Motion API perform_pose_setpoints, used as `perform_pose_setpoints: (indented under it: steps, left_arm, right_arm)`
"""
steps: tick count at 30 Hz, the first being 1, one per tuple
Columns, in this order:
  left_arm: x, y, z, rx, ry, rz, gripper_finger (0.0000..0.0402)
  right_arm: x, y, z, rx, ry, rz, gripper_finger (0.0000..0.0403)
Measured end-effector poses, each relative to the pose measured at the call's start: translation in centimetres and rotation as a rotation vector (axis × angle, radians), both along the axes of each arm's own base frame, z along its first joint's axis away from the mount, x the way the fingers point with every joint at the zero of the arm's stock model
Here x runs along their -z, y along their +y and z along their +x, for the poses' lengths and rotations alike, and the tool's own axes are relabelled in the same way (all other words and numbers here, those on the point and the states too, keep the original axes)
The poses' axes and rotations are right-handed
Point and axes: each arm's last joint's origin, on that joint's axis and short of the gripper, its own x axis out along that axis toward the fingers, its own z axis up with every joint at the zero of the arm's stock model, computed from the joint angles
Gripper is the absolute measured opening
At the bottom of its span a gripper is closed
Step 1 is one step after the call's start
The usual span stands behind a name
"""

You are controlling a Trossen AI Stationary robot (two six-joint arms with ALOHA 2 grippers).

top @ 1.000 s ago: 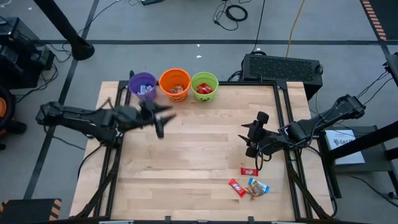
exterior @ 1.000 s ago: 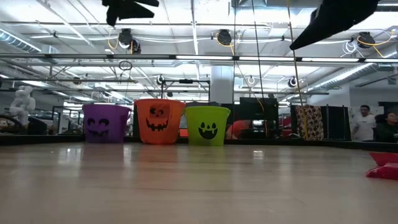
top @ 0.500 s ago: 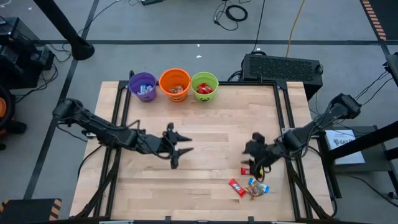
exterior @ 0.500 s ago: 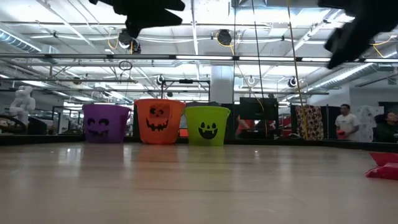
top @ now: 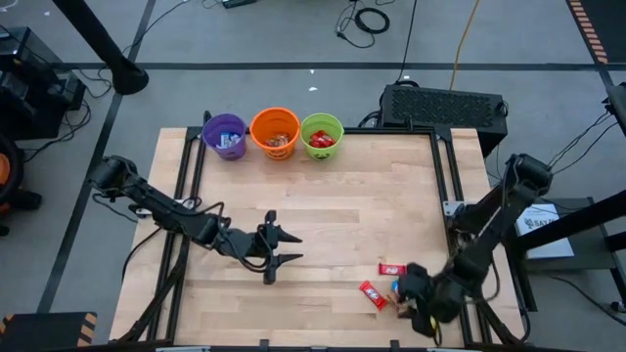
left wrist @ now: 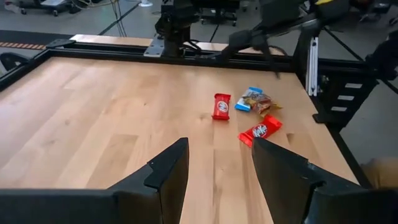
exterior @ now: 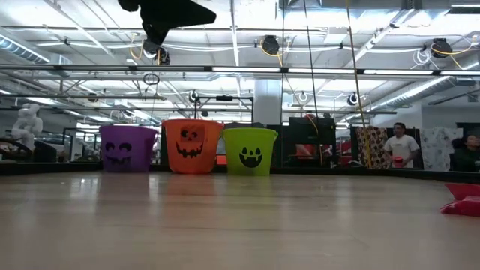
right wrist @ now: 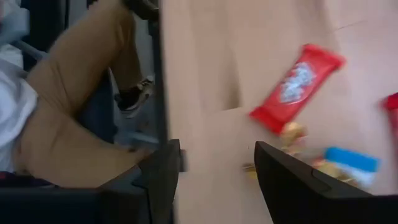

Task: Sort candy by brand, put in halloween buckets
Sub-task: Put golden candy into the orange bucket

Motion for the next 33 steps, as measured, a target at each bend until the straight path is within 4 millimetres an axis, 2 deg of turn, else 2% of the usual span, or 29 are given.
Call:
perform_pose_setpoints:
  steps: [4, 8, 12, 16, 20, 25, 33]
  left_arm:
    - [0.0, 0.0, 0.0, 0.003, 0.003, 0.006, 0.0182]
    - [0.0, 0.2, 0.1, 0.0, 0.003, 0.028, 0.0182]
    - [0.0, 0.5, 0.2, 0.001, 0.002, 0.069, 0.0182]
    - [0.0, 0.8, 0.3, -0.009, 0.003, 0.078, 0.0182]
    - [0.0, 1.0, 0.4, -0.016, 0.003, 0.078, 0.0182]
    - [0.0, 0.9, 0.4, -0.014, 0.003, 0.084, 0.0182]
    - [0.2, 1.0, 0.3, -0.015, 0.025, 0.088, 0.0182]
  right_arm:
    - [-0.9, 2.6, -0.4, 0.02, 0.03, 0.022, 0.0199]
    - [-1.5, 4.7, -1.1, 0.003, 0.128, -0.09, 0.0199]
    - [-0.5, 6.7, -1.6, -0.073, 0.196, -0.265, 0.0199]
    - [1.6, 8.0, -1.8, -0.08, 0.223, -0.372, 0.0199]
    - [3.5, 8.3, -1.9, -0.098, 0.269, -0.46, 0.0199]
    - [4.0, 8.2, -1.7, -0.146, 0.235, -0.521, 0.0199]
    - [5.9, 5.9, -1.2, -0.131, 0.285, -0.615, 0.0187]
